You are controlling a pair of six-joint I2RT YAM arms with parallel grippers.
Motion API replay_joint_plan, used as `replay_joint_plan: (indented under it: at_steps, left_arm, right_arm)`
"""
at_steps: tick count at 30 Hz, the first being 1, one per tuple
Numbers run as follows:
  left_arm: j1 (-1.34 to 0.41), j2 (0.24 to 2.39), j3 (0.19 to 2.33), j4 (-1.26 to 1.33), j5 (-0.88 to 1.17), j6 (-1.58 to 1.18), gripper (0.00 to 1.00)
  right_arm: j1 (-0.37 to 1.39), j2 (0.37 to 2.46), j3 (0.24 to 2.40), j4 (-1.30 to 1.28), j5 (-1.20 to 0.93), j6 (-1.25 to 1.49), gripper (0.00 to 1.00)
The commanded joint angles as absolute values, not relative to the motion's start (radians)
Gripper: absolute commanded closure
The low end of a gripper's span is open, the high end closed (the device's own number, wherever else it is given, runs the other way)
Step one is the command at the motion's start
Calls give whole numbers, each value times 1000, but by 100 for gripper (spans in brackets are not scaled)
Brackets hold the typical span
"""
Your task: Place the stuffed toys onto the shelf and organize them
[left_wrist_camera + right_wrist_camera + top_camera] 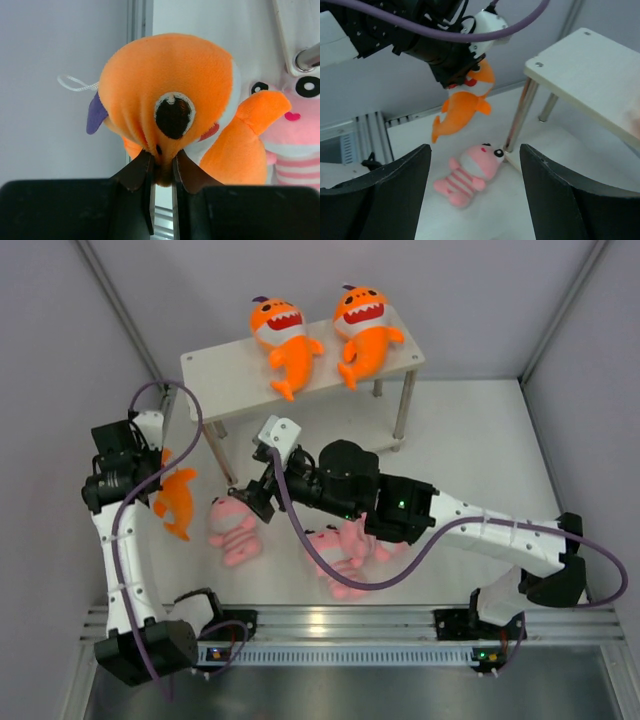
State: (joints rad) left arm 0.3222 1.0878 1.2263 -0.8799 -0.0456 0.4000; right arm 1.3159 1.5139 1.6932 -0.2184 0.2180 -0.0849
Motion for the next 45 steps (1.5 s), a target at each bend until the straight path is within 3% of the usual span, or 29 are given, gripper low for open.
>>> replay_joint_plan:
  at_steps: [1,4,9,15,21,22,25,26,28,29,30,31,32,33,41,45]
  left_arm:
    - [325,1006,1340,-992,-31,400,100]
    - [325,945,1455,-1046,60,365,100]
    - [325,875,1647,-1071,240,307,100]
    - [325,855,1788,-1111,337,238,100]
    - [325,828,1804,-1109,433,172,100]
    - [325,828,1810,-1111,449,166,100]
    - [325,825,1822,-1109,465,152,100]
    - [325,825,1818,-1111,469,150,100]
    - [325,822,1812,-1111,471,146,98]
    - [324,821,1810,-1109,462,152,90]
    - [325,821,1810,-1108,450,155,74]
    - [325,819,1812,-1109,433,170,49]
    - [325,819,1813,-1109,420,184,13]
    - [325,818,1812,-1108,398,192,1]
    - [325,824,1818,-1109,319,212,1]
    - [325,816,1789,-1109,311,221,1]
  right_arm:
    - [1344,1480,1626,-40,39,-17,27]
    - [1347,1508,1597,26,9,89,22]
    - [1353,1626,1675,37,80,187,3]
    - [1358,1690,1755,29,135,265,2]
    - [1355,1736,1781,67,156,327,8]
    - [1355,1744,1781,74,184,340,12]
    - [1341,1749,1782,104,213,379,45]
    - [1336,1753,1789,107,213,382,66]
    - [1318,1764,1836,91,207,388,84]
    - [1312,1767,1853,80,201,391,99]
    - [1295,1772,1896,68,193,396,100]
    - [1286,1781,1922,39,181,412,100]
    - [1272,1789,1949,20,170,425,100]
    - [1240,1799,2015,3,166,442,100]
    - [1069,1911,2183,-83,83,621,100]
    - [1016,2031,2409,-215,5,635,100]
